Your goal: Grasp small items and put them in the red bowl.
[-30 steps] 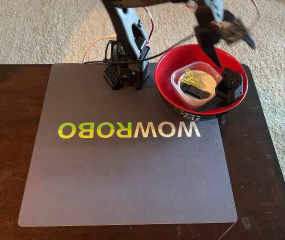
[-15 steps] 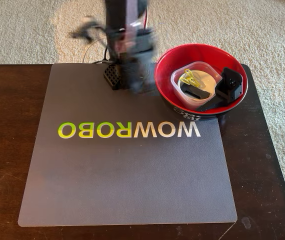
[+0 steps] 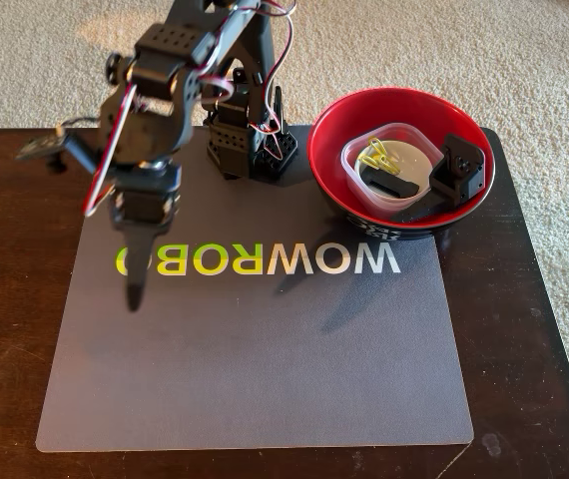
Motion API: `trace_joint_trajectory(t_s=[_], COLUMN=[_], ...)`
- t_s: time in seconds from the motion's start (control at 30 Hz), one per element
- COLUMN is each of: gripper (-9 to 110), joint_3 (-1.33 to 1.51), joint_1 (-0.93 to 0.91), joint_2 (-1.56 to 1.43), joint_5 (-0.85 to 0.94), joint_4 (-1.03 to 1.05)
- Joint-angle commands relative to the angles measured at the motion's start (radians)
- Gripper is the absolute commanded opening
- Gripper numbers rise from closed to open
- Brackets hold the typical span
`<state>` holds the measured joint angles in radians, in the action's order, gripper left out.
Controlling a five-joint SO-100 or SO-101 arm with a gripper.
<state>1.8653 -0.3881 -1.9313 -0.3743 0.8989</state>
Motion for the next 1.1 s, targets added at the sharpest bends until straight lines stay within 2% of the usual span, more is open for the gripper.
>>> trace_joint_trajectory(t_s=[0.0,0.2,0.57,0.83,1.07], gripper=[27,25,27,28,28], joint_3=[-0.009,-0.028,-0.129,-0.233,-0.232], joint_1=[-0.058,-0.124,-0.167,-0.164,-0.173], joint_2=[0.051,0.155,0.314,0.472,0.439], joint_5=[0.002,-0.006,-0.043,-0.08,-0.086], joint_4=[-0.094,-0.225,-0.319,-0.321,-0.308])
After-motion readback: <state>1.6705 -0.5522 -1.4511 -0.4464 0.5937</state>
